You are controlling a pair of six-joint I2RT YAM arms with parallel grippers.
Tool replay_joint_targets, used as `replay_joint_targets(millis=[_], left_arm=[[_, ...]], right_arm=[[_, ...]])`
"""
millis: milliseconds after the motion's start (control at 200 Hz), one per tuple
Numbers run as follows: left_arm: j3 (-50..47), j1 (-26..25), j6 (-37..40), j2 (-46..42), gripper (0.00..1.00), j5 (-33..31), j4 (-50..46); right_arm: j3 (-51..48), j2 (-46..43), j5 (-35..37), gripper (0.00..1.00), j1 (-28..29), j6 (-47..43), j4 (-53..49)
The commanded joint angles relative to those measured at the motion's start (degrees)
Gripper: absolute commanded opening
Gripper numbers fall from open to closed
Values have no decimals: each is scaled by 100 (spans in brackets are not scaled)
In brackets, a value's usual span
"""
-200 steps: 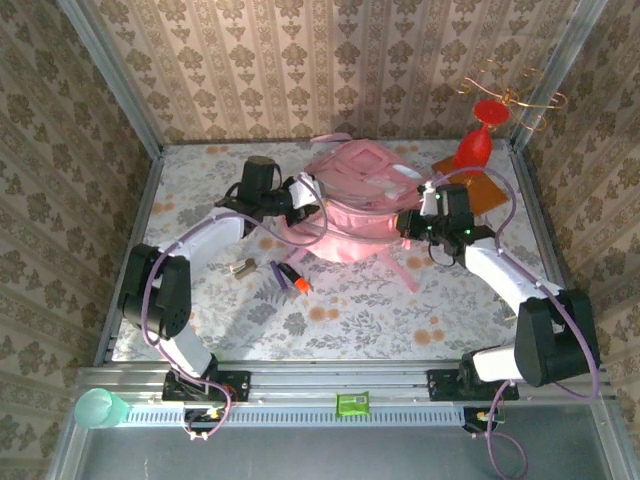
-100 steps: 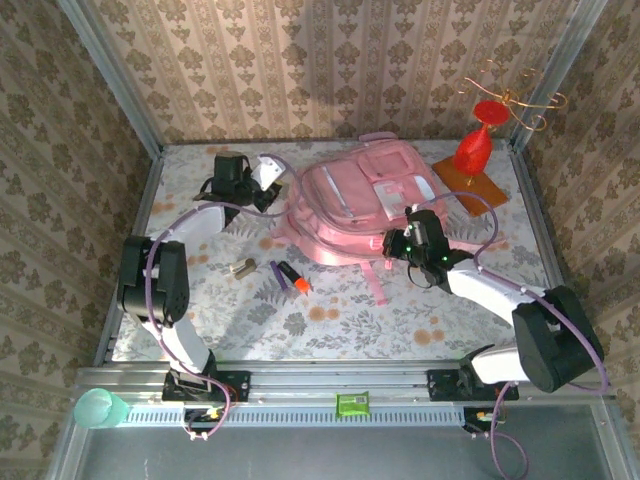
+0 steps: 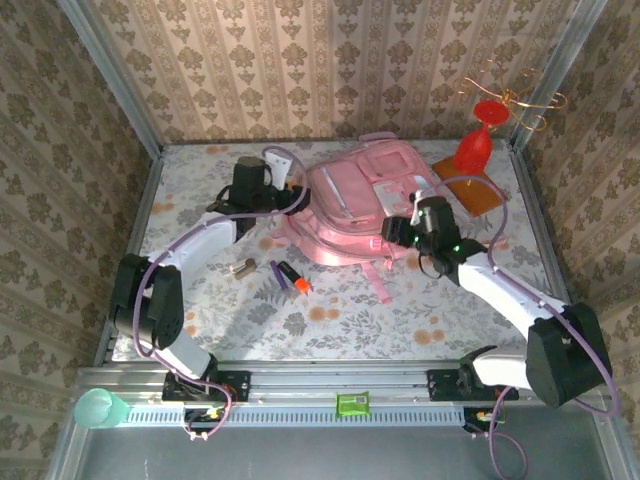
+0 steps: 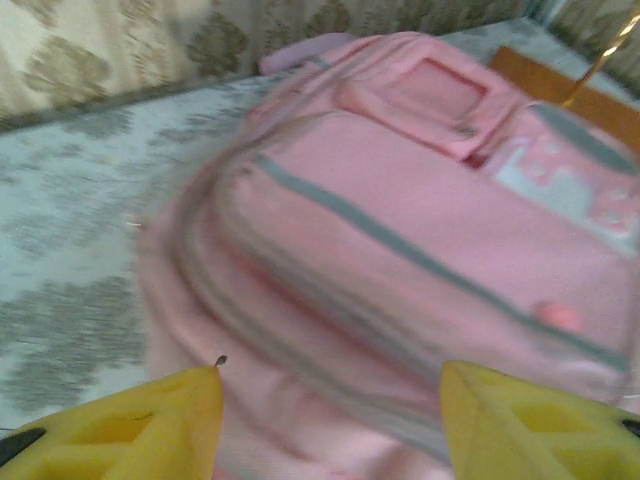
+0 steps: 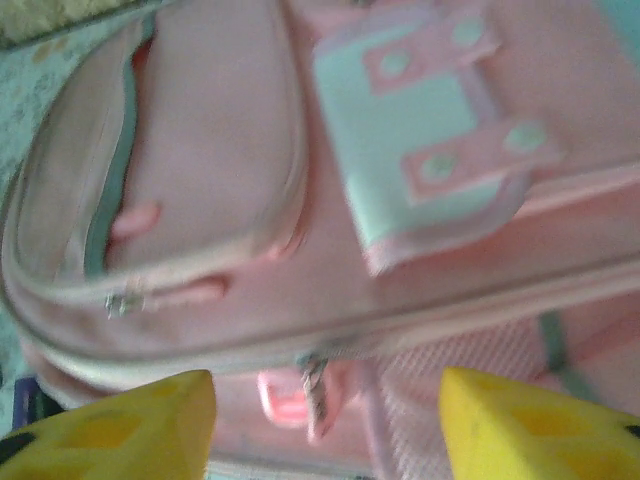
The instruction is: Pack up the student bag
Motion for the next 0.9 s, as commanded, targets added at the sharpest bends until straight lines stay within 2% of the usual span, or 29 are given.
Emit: replay_joint_targets(millis=[0, 100, 245, 505, 545, 655, 715, 790, 895], left_arm=[[196, -184, -1227, 92, 59, -214, -302], [318, -394, -1297, 270, 58, -102, -224], [634, -519, -1431, 780, 58, 158, -208], [892, -202, -1427, 1396, 57, -23, -399], [805, -124, -1465, 1316, 57, -82, -381], [308, -83, -1505, 745, 59, -448, -182], [-70, -103, -1655, 404, 60, -753, -38], [-464, -112, -1969, 213, 64, -814, 249], [-518, -109, -2227, 379, 64, -414, 377]], right_arm=[[450, 637, -115, 66, -434, -34, -196], [834, 1322, -3, 66, -719, 44, -290], [949, 1923, -600, 58, -836, 335, -146], [345, 1812, -1480, 47, -430, 514, 422], [299, 1686, -1369, 47, -330, 484, 358], [88, 1033, -303, 52, -139, 279, -110], [-123, 619, 46, 54, 8, 180, -158], [-297, 270, 165, 56, 269, 147, -194], [-517, 200, -7, 56, 651, 267, 146]])
